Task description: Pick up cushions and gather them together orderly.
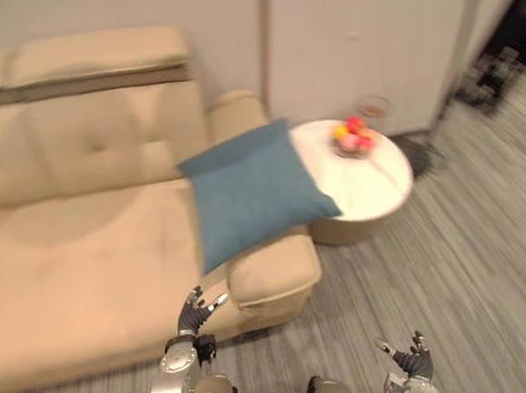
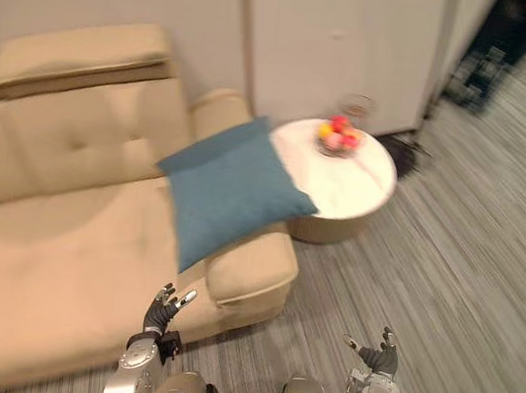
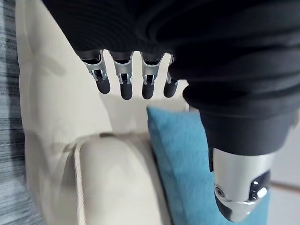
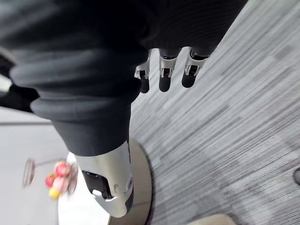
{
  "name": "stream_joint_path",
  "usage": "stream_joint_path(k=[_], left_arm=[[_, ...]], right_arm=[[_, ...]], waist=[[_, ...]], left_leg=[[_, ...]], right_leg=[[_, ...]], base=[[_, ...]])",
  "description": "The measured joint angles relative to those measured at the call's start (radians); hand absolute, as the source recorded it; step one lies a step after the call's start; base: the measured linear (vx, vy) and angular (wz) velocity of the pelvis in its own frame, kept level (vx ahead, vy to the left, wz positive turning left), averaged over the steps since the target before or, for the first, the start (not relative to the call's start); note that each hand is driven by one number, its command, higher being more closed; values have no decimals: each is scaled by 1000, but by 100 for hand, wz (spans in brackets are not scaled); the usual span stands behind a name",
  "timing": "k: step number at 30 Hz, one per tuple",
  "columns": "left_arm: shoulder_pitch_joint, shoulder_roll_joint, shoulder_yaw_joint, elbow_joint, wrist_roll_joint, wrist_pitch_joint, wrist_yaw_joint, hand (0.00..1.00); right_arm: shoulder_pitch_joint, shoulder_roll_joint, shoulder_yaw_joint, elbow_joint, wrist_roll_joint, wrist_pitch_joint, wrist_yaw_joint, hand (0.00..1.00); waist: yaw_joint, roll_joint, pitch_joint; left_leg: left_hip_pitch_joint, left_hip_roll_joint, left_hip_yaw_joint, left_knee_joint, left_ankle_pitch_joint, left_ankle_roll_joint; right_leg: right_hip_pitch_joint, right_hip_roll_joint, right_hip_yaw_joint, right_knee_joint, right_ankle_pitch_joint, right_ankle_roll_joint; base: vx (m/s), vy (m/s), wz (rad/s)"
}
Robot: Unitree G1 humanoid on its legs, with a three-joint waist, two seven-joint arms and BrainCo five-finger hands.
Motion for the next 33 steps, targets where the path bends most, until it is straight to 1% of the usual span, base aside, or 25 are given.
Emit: stream_joint_path(k=[1, 2, 3, 4, 7, 11, 14, 16, 17, 18, 19, 20, 21, 22, 23, 24, 25, 26, 27, 28, 29, 30, 31, 32, 33], left_arm=[[3, 10, 0, 7, 0, 1, 0, 0], [9, 30, -7, 25, 1, 9, 2, 0], [11, 51, -22, 39, 3, 17, 1, 0], [11, 57, -26, 42, 4, 17, 1, 0], [8, 91, -37, 66, 12, 17, 0, 0], [9, 115, -62, 67, 34, 17, -2, 0], [9, 130, -62, 66, 36, 17, -1, 0], [10, 137, -61, 63, 35, 17, -1, 0], [12, 141, -60, 50, 35, 17, -1, 0], [24, 143, -60, 24, 34, 16, -1, 0], [29, 143, -61, 12, 33, 16, -1, 0], [44, 146, -61, 1, 33, 15, 0, 0], [58, 147, -61, -2, 32, 15, 1, 0], [64, 147, -61, -6, 30, 15, 1, 0], [67, 146, -59, -8, 28, 16, 2, 0], [62, 146, -53, -10, 26, 16, 3, 0], [60, 147, -51, -11, 26, 16, 4, 0], [57, 150, -51, -11, 25, 16, 4, 0], [52, 156, -51, -10, 25, 16, 3, 0], [48, 159, -52, -11, 25, 16, 4, 0], [41, 157, -55, -9, 26, 15, 3, 0], [33, 140, -57, -10, 26, 15, 1, 0], [27, 139, -56, -14, 26, 14, 1, 0], [11, 139, -55, -16, 26, 13, 2, 0], [-7, 135, -55, -22, 26, 13, 2, 0]], right_arm=[[-14, 2, 1, 10, 0, 0, 0, 0], [-27, 0, -3, 22, 1, 0, 0, 0], [-28, 1, -3, 44, 2, 2, 0, 0], [-29, 0, -3, 52, 3, 4, 0, 0], [-31, 0, -14, 65, 8, 11, 0, 0], [-39, -22, -24, 65, 7, 13, -1, 0], [-77, -38, -22, 65, 7, 13, -1, 0], [-93, -46, -19, 65, 6, 13, -2, 0], [-108, -51, -19, 65, -2, 14, -2, 0], [-117, -57, -18, 65, -3, 14, -2, 0], [-117, -59, -18, 65, -4, 14, -2, 0], [-114, -59, -18, 65, -6, 17, -2, 0], [-114, -60, -12, 65, -9, 20, -2, 0], [-116, -60, -10, 65, -10, 20, -2, 0], [-114, -59, -5, 65, -10, 21, -1, 0], [-115, -59, 8, 65, -10, 24, 0, 0], [-115, -59, 11, 65, -10, 26, 0, 0], [-113, -60, 12, 65, -10, 30, 0, 0], [-103, -61, 10, 65, -10, 30, -1, 0], [-94, -61, 5, 64, -10, 30, -2, 0], [-75, -66, -3, 61, -10, 31, -3, 0], [-73, -77, -18, 53, -10, 34, -3, 0], [-69, -78, -23, 36, -10, 34, -3, 0], [-65, -84, -24, 6, -10, 34, -3, 0], [-61, -84, -37, -25, -10, 34, -3, 0]], waist=[[3, 4, -3], [-3, 1, -2], [-4, 4, -3], [-2, 5, -4], [-6, 5, -6], [-7, -3, -10], [-7, -8, -13], [-7, -14, -15], [-6, -24, -16], [-12, -39, -8], [-16, -46, -3], [-19, -56, 2], [-31, -62, 2], [-37, -59, 2], [-38, -47, 6], [-40, -41, 10], [-45, -40, 10], [-60, -35, 14], [-72, -40, 13], [-77, -50, 9], [-88, -65, 8], [-91, -37, 5], [-92, -31, 2], [-92, -20, 11], [-90, -17, 13]], left_leg=[[-2, 6, 19, -13, 7, 2], [-8, 23, 70, -37, 32, -6], [-6, 17, 92, -69, 59, -9], [-6, 12, 91, -80, 72, -16], [-2, -13, 81, -141, 116, -20], [33, -35, 93, -200, 145, -25], [37, -39, 111, -214, 147, -24], [36, -43, 116, -216, 147, -23], [33, -53, 119, -211, 135, -8], [27, -66, 125, -189, 110, 4], [27, -73, 123, -179, 95, 7], [29, -81, 112, -150, 63, 6], [44, -91, 105, -142, 45, 16], [52, -92, 102, -142, 40, 21], [64, -85, 92, -144, 35, 28], [65, -71, 82, -143, 28, 25], [66, -65, 73, -144, 26, 24], [72, -56, 50, -145, 23, 21], [82, -56, 25, -144, 19, 12], [87, -60, 21, -139, 19, -4], [87, -69, -21, -104, 1, -27], [87, -48, -48, -93, -7, -37], [87, -45, -58, -93, -8, -38], [77, -32, -65, -82, -2, -51], [34, -12, -72, -10, 6, -63]], right_leg=[[1, -6, -14, -4, 3, -1], [6, -16, -43, -15, 5, 2], [15, -31, -66, -29, 10, 8], [16, -33, -70, -35, 12, 10], [29, -27, -79, -98, 59, 11], [50, -25, -71, -149, 90, 10], [47, -15, -47, -183, 117, 11], [39, -15, -39, -188, 122, 13], [16, -34, -28, -159, 102, 24], [-9, -58, -19, -100, 61, 49], [-19, -69, -16, -64, 42, 55], [-25, -97, -10, 10, 16, 60], [-28, -116, 0, 55, 11, 65], [-46, -119, 6, 101, 19, 66], [-102, -110, 18, 157, 3, 61], [-132, -70, 37, 122, -5, 54], [-146, -51, 47, 99, -3, 53], [-162, -7, 75, 33, 15, 55], [-165, 26, 105, -60, 66, 54], [-158, 36, 126, -100, 101, 51], [-155, 39, 158, -93, 203, -8], [-158, 44, 126, -50, 170, -18], [-161, 44, 114, -40, 148, -24], [-163, 47, 93, -22, 126, -30], [-153, 47, 67, -20, 111, -42]], base=[[-71, -142, 120], [-69, -73, 77], [-63, -54, 72], [-38, -1, 43], [0, 11, 8], [11, 18, -5], [-26, 17, -25], [-20, 37, -16], [-6, 61, -8], [-8, 68, -2], [-45, 34, 12], [-9, 66, 17], [17, 84, 13], [82, 122, 7], [95, 91, 9], [99, 60, 15], [126, -3, 35], [180, -48, 59], [216, -69, 67], [271, -111, 84], [346, -188, 75], [288, -166, 71], [303, -162, 49], [260, -165, 53], [260, -165, 51]])
